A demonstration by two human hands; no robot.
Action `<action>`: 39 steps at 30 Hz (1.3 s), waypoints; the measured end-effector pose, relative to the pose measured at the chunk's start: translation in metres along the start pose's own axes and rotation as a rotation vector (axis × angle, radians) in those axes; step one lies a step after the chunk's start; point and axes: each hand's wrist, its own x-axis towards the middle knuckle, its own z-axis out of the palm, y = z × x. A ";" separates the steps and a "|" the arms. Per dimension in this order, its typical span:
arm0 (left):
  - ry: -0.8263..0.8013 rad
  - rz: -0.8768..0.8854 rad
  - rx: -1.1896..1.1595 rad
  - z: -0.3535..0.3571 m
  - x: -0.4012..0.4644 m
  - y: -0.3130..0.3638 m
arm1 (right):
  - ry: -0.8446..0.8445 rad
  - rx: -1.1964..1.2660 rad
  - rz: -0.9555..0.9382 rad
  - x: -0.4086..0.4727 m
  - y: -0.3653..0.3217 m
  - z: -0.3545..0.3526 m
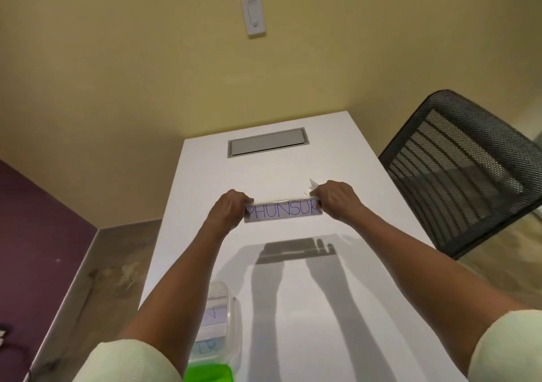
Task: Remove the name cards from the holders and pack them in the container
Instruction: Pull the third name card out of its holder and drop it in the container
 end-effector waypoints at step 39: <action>0.081 -0.210 0.021 -0.079 -0.150 -0.083 | 0.022 0.058 -0.234 -0.037 -0.158 -0.056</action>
